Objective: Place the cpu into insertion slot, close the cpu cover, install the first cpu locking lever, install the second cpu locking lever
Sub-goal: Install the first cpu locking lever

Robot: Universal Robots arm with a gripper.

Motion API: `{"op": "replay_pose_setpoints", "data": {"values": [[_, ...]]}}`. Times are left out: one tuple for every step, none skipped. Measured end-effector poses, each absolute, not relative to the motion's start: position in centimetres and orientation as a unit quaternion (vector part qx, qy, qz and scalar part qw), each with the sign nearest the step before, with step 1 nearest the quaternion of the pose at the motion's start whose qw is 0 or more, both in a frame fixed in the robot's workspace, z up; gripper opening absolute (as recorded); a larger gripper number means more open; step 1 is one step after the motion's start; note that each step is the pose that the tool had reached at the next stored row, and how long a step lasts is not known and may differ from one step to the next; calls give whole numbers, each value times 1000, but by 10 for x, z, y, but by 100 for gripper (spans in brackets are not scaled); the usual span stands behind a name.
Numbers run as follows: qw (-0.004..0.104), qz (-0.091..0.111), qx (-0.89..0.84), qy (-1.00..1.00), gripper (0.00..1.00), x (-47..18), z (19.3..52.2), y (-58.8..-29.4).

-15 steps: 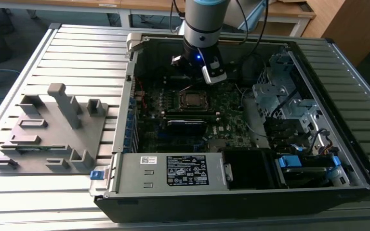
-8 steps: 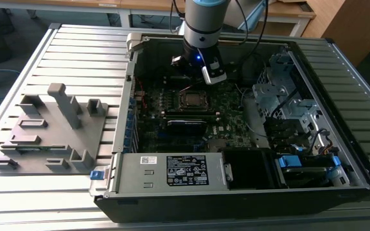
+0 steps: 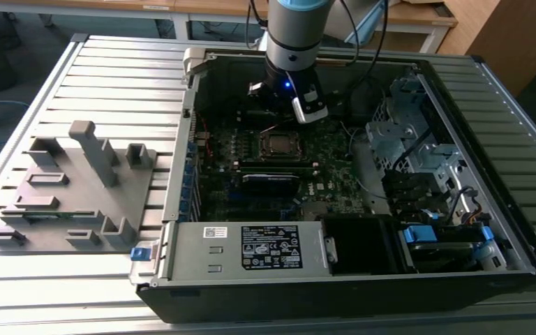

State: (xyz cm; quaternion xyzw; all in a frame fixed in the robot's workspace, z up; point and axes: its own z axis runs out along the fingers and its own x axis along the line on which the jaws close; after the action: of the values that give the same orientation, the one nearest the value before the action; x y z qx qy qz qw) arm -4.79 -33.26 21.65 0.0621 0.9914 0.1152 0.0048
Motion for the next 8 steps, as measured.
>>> {"op": "replay_pose_setpoints", "data": {"values": [[5, 115, 62, 991, 10, -48, 216, -333], [5, 115, 62, 991, 10, -48, 216, -333], [5, 115, 62, 991, 10, -48, 216, -333], [5, 115, 62, 991, 10, -48, 216, -333], [5, 115, 62, 991, 10, -48, 216, -333], [5, 115, 62, 991, 10, -48, 215, -333], [5, 115, 62, 991, 10, -48, 215, -333], [6, 115, 62, 991, 10, -48, 215, -333]]}}
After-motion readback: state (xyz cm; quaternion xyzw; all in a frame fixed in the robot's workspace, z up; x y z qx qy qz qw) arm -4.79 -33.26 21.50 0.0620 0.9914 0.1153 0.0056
